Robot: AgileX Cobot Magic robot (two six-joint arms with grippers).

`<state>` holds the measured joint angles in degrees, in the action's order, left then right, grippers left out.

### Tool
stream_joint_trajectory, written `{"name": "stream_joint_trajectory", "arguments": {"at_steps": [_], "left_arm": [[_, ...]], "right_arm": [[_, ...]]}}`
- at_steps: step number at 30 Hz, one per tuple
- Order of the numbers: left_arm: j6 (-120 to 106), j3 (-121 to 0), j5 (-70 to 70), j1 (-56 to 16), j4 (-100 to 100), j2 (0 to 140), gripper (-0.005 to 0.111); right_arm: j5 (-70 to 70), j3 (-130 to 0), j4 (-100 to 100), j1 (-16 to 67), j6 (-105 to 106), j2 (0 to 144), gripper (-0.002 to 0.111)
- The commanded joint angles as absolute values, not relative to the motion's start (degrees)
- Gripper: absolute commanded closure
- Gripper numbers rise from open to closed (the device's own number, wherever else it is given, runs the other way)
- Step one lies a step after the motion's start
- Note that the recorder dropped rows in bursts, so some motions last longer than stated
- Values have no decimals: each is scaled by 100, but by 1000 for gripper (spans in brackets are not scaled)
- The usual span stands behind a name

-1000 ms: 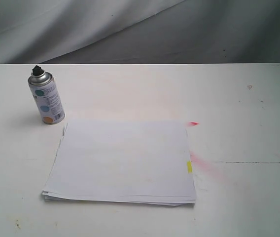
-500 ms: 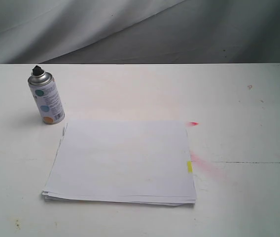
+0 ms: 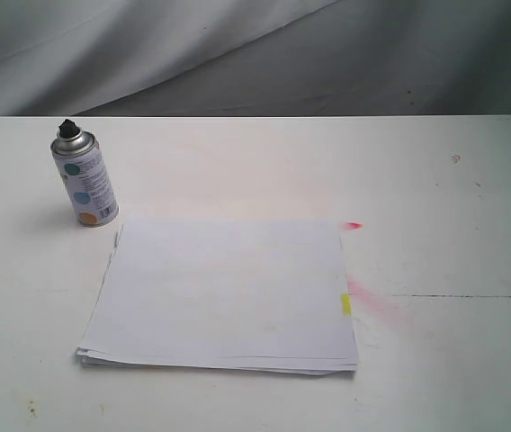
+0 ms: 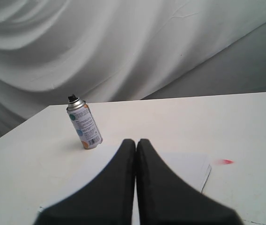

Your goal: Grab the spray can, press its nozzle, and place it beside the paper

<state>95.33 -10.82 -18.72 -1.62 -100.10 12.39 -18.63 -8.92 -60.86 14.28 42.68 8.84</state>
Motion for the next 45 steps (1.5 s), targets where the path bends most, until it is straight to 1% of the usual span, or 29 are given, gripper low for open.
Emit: {"name": "stream_joint_trajectory", "arguments": {"at_steps": [1,5,7,10,13,15,19,21,26,34,45], "left_arm": [[9678,-1060,-1455,-191,-9995,1204,107],[9678,-1060,-1455,-191,-9995,1204,107],[9279,-1032,-1424,-191,-9713,1204,107],[7442,-880,-1225,-191,-7651,1204,107],[5002,-736,-1026,-191,-4684,1204,107],[3712,-659,-935,-191,-3116,1204,107],[2255,-622,-562,-191,-1531,1204,107],[1911,-622,-316,-191,-1213,1204,107],[1868,-595,377,-191,-1165,1204,107],[1943,-27,244,-191,-1031,1204,107],[1943,0,496,-191,-910,1204,107]], "right_arm": [[-1826,-851,-6122,1414,4327,851,108],[-1826,-851,-6122,1414,4327,851,108],[-1826,-851,-6122,1414,4327,851,108],[-1826,-851,-6122,1414,4327,851,108],[-1826,-851,-6122,1414,4327,851,108],[-1826,-851,-6122,1414,4327,851,108],[-1826,-851,-6122,1414,4327,851,108],[-1826,-851,-6122,1414,4327,851,108],[-1826,-851,-6122,1414,4327,851,108],[-1826,-851,-6122,1414,4327,851,108],[-1826,-851,-6122,1414,4327,851,108]]}}
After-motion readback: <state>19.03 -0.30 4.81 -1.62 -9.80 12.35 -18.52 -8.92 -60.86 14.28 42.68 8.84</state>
